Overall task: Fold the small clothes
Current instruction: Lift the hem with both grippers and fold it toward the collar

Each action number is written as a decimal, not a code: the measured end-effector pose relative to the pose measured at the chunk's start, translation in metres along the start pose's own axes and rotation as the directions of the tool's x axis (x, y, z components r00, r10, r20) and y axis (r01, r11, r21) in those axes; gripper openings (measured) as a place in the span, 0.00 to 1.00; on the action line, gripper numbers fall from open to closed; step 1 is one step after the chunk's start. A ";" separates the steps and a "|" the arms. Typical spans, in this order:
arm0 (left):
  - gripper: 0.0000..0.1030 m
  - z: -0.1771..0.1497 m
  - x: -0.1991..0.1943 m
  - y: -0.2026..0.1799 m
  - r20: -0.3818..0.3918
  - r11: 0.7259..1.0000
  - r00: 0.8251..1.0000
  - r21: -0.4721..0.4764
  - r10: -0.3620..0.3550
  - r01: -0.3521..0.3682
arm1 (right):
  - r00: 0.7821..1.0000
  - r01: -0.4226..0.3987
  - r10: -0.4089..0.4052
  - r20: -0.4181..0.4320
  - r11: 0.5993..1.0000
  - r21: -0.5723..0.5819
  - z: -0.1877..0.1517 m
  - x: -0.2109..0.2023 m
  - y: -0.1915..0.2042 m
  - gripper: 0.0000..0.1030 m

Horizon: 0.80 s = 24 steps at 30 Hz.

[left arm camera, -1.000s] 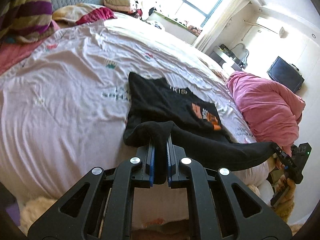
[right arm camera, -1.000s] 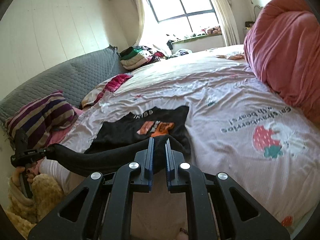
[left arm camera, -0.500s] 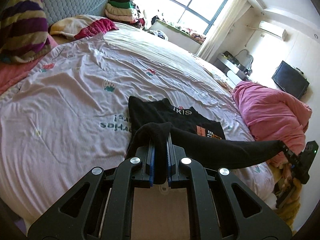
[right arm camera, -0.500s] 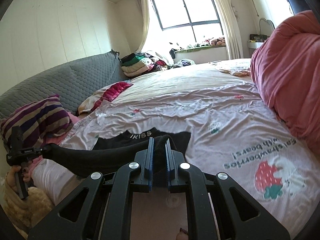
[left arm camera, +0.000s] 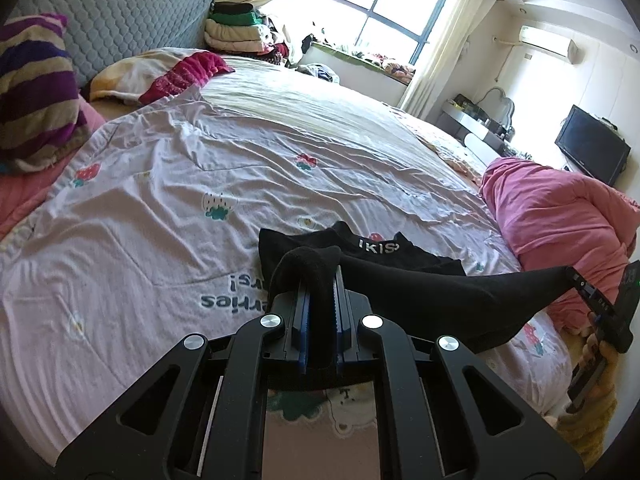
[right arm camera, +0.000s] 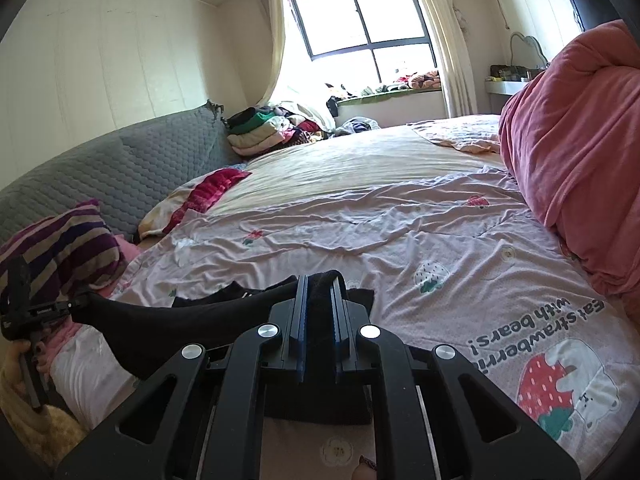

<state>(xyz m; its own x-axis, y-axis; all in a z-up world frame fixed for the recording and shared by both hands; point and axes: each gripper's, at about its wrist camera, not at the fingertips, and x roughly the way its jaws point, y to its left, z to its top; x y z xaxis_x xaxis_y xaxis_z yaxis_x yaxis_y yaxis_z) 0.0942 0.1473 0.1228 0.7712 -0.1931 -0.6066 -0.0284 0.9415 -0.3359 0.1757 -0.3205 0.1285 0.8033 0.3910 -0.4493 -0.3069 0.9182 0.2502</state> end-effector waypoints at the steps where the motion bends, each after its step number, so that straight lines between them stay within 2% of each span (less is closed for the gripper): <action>1: 0.03 0.002 0.002 0.000 -0.001 1.000 1.000 0.003 0.005 -0.005 | 1.000 0.003 -0.004 -0.002 1.000 -0.005 0.002 0.003 0.001 0.08; 12: 0.03 0.015 0.036 0.007 -0.019 0.999 0.999 0.006 0.039 -0.039 | 0.997 0.060 -0.062 -0.036 0.997 -0.048 0.012 0.044 0.000 0.08; 18: 0.03 0.013 0.067 0.014 -0.026 0.997 0.997 0.019 0.079 -0.079 | 0.990 0.106 -0.115 -0.079 0.989 -0.106 0.001 0.080 -0.001 0.08; 24: 0.03 0.009 0.103 0.019 -0.076 0.992 0.989 0.044 0.124 -0.121 | 0.978 0.129 -0.147 -0.148 0.984 -0.120 -0.017 0.118 -0.014 0.08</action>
<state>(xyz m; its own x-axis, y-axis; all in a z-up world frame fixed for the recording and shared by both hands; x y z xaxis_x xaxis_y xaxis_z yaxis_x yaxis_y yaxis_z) 0.1789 0.1477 0.0609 0.7110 -0.0952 -0.6967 -0.0932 0.9693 -0.2277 0.2663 -0.2861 0.0577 0.7554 0.2571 -0.6027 -0.2595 0.9620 0.0852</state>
